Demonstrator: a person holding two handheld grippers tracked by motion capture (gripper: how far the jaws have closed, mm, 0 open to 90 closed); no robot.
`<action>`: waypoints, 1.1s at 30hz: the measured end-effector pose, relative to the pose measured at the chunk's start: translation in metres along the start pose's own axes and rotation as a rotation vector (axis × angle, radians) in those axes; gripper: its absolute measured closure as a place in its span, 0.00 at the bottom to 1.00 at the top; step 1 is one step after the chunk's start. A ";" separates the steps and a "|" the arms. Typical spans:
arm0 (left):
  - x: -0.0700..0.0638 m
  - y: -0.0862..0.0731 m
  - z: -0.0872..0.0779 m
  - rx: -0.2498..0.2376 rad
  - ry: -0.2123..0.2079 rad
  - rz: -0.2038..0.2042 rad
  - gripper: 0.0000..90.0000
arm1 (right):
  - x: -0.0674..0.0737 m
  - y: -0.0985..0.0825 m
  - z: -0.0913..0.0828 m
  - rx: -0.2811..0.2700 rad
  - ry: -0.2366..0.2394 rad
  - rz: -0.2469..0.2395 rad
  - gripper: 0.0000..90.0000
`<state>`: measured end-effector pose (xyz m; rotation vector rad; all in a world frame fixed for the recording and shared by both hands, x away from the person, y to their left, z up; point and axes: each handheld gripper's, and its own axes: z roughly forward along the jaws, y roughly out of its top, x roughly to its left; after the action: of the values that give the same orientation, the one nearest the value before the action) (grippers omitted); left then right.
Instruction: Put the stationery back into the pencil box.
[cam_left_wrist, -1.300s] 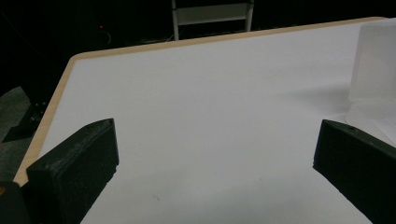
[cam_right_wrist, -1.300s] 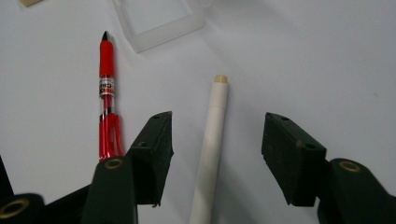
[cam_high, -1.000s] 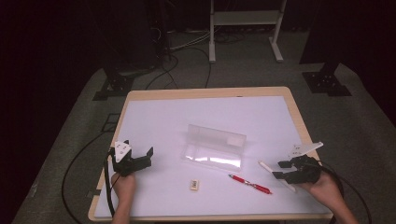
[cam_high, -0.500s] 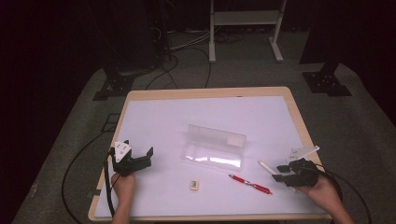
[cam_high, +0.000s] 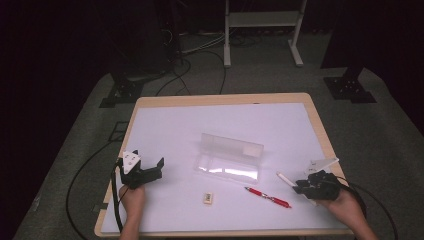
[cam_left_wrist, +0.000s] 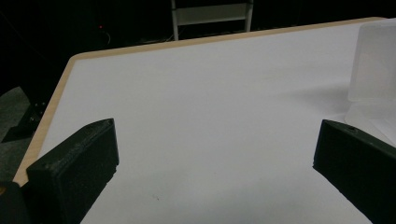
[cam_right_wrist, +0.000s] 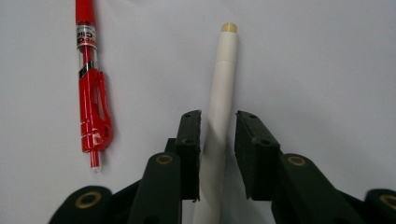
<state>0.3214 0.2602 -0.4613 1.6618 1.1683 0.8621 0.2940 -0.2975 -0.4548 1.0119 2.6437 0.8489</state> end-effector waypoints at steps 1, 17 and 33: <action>0.000 0.000 0.000 0.000 0.000 0.000 0.00 | 0.000 0.000 0.000 0.003 -0.002 -0.002 0.80; 0.000 0.000 0.000 -0.001 -0.001 0.000 0.00 | 0.002 0.000 0.004 0.011 -0.011 -0.009 0.84; 0.000 0.000 0.000 -0.003 -0.001 -0.004 0.00 | 0.002 0.000 0.003 0.015 -0.009 0.004 0.87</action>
<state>0.3215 0.2605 -0.4613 1.6568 1.1687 0.8596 0.2941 -0.2948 -0.4576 1.0220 2.6451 0.8246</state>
